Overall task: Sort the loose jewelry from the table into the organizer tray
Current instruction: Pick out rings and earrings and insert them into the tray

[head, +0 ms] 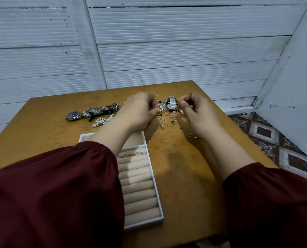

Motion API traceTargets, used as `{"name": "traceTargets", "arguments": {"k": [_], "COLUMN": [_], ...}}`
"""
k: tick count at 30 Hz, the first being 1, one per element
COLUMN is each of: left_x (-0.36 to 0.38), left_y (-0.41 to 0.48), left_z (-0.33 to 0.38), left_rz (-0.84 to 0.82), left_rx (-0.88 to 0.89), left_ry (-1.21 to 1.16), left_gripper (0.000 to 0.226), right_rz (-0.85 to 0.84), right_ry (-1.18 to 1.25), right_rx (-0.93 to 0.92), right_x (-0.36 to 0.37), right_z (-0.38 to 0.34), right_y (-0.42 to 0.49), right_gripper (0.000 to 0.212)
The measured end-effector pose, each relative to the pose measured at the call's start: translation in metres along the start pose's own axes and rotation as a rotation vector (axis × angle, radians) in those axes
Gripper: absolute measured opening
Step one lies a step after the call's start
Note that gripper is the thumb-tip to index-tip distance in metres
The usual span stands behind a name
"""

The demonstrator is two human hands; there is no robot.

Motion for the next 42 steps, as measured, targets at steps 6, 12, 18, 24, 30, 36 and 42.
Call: {"name": "traceTargets", "arguments": {"k": [6,12,18,24,30,36,42], "left_x": [-0.028,-0.054,-0.072,-0.086,-0.089,-0.077,-0.072], "left_y": [-0.026,-0.060,-0.091,-0.122,-0.141,-0.148,-0.147], "left_z": [0.002,0.003,-0.012,-0.028,-0.046,-0.068,-0.073], "left_rz": [0.155,0.267,0.311,0.351,0.377,0.334,0.277], "left_rx": [-0.033,-0.054,-0.081,-0.119,-0.148,-0.217,-0.230], "left_ry": [-0.129,-0.192,-0.287,-0.341,-0.412,-0.426,-0.415], "left_gripper": [0.007,0.009,0.013,0.009,0.011,0.011,0.009], "right_rz": [0.063,0.051,0.061,0.045,0.059,0.064,0.073], "right_ry": [0.188,0.297,0.373,0.437,0.441,0.417,0.406], "right_rx": [-0.092,-0.142,-0.160,-0.163,-0.123,-0.093,-0.085], "right_x": [-0.005,0.008,0.022,0.037,0.055,0.063,0.062], "right_z": [-0.036,-0.070,-0.098,-0.117,-0.117,-0.111,-0.108], "right_y": [-0.016,-0.041,-0.064,-0.088,-0.101,-0.106,-0.108], "right_gripper": [0.007,0.008,0.010,0.011,0.012,0.011,0.012]}}
Point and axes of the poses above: each hand's wrist, its own y-axis towards the middle knuckle, its own x-axis out of the palm, z = x × y, the point moved 4 cm from there along y, towards the middle knuckle, and after that the axes turned 3 degrees about z, right-handed, at the moved point
